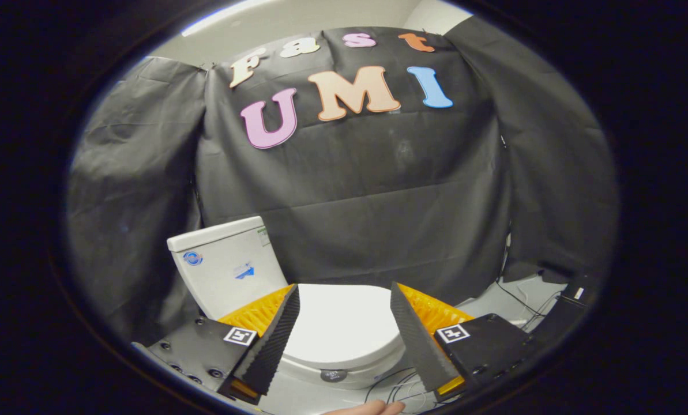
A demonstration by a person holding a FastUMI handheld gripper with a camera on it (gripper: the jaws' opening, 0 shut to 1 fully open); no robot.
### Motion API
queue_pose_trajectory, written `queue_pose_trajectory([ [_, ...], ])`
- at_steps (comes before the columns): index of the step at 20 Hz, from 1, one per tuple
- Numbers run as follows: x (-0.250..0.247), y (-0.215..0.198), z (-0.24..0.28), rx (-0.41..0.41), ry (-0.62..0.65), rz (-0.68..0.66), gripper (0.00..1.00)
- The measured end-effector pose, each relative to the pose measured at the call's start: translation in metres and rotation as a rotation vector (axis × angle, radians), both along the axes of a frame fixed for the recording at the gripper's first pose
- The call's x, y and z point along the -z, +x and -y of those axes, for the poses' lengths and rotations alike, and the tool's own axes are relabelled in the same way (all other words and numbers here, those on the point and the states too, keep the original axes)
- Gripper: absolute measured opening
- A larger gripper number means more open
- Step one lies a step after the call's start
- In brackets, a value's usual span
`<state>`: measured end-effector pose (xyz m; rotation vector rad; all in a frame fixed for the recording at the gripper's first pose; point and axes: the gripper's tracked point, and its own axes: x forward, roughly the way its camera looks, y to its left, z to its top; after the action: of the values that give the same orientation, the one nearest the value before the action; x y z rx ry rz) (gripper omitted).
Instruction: Open the toilet lid.
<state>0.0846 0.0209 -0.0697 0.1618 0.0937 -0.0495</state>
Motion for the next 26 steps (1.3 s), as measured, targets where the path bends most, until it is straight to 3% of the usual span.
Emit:
queue_pose_trajectory([
  [26,0.009,0.002,0.002,0.009,0.001,-0.036,0.98],
])
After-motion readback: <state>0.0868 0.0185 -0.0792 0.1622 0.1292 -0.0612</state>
